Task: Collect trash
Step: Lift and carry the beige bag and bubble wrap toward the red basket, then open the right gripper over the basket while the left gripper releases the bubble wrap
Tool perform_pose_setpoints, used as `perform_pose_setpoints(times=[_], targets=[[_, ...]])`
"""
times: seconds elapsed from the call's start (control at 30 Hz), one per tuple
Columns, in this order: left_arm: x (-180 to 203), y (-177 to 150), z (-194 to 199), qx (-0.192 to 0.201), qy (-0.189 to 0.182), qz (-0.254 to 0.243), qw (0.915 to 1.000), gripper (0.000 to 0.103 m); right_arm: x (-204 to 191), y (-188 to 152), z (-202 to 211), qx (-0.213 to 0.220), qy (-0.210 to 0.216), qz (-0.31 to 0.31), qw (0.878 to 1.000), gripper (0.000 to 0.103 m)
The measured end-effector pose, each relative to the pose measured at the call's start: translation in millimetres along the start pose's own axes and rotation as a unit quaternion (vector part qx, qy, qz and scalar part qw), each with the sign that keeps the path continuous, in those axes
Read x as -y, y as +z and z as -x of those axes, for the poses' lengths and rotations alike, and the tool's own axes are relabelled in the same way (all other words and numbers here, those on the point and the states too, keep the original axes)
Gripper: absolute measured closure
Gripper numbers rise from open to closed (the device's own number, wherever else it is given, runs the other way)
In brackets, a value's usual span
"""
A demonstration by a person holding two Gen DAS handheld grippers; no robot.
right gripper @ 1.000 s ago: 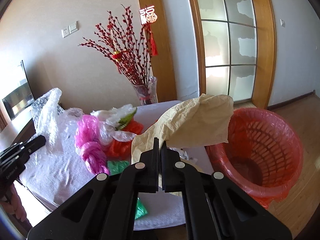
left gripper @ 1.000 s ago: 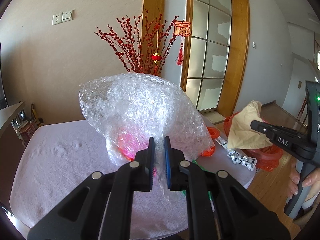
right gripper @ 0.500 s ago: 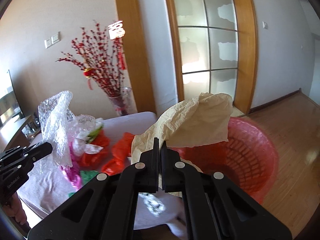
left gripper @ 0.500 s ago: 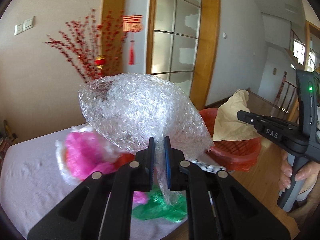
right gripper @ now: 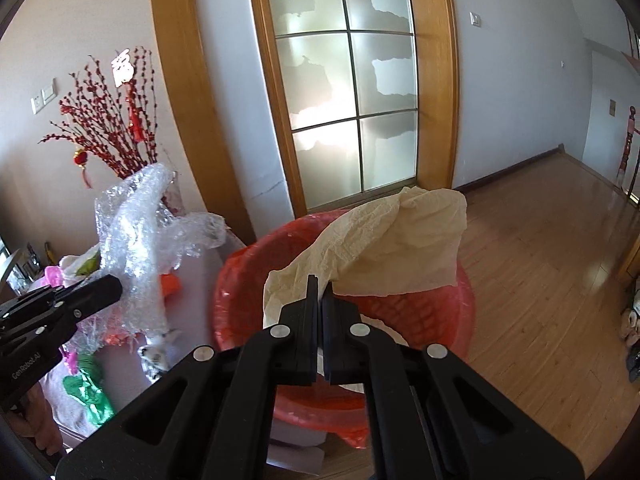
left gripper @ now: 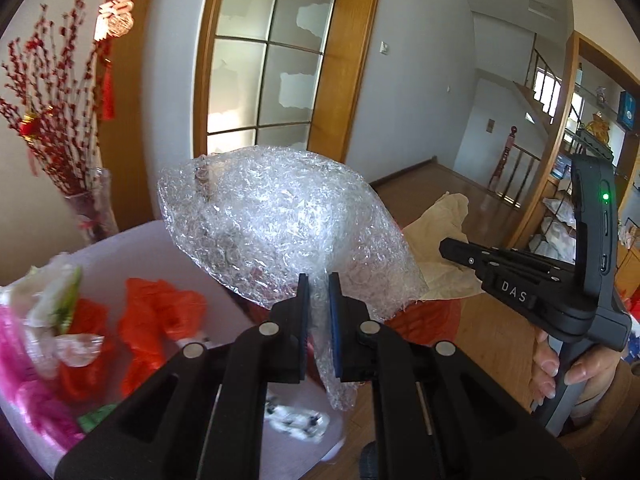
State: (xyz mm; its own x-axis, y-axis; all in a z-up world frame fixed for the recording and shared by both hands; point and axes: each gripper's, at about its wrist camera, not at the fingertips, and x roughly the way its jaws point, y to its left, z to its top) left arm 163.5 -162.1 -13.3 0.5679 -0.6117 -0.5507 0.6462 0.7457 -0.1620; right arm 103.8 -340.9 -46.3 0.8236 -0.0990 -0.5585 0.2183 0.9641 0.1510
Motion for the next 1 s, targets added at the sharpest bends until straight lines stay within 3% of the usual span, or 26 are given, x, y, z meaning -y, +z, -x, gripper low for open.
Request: perform_pose_setpoints(times=[0.3, 0.5, 0.6, 0.67, 0.7, 1.0], targets=[[13.8, 10.0, -68.7, -0.036, -0.030, 0.002, 0.9989, 0.092, 20.3, 2.6, -22.6, -0.015, -0.004, 0.007, 1.000, 0.101], [19.3, 13.8, -91.8, -0.054, -0.042, 0.007, 0.9976, 0.091, 23.7, 5.1, -34.6, -0.023, 0.004, 0.016, 1.000, 0.101], [17.5, 12.6, -99.6, -0.062, -0.043, 0.012, 0.9971, 0.091, 29.1, 4.3, -37.0, -0.029, 0.003, 0.014, 0.999, 0.093], [19.7, 9.9, -98.6, -0.065, -0.043, 0.015, 0.9968, 0.090, 34.1, 3.0, -38.7, -0.033, 0.004, 0.007, 0.999, 0.079], [19.6, 8.7, -100.7, -0.068, -0.042, 0.015, 0.9967, 0.090, 36.5, 1.7, -39.5, -0.034, 0.004, 0.003, 0.999, 0.076], [15.3, 3.6, -110.2, -0.085, -0.051, 0.017, 0.9949, 0.076, 49.3, -5.4, -38.6, -0.039, -0.018, -0.014, 0.999, 0.076]])
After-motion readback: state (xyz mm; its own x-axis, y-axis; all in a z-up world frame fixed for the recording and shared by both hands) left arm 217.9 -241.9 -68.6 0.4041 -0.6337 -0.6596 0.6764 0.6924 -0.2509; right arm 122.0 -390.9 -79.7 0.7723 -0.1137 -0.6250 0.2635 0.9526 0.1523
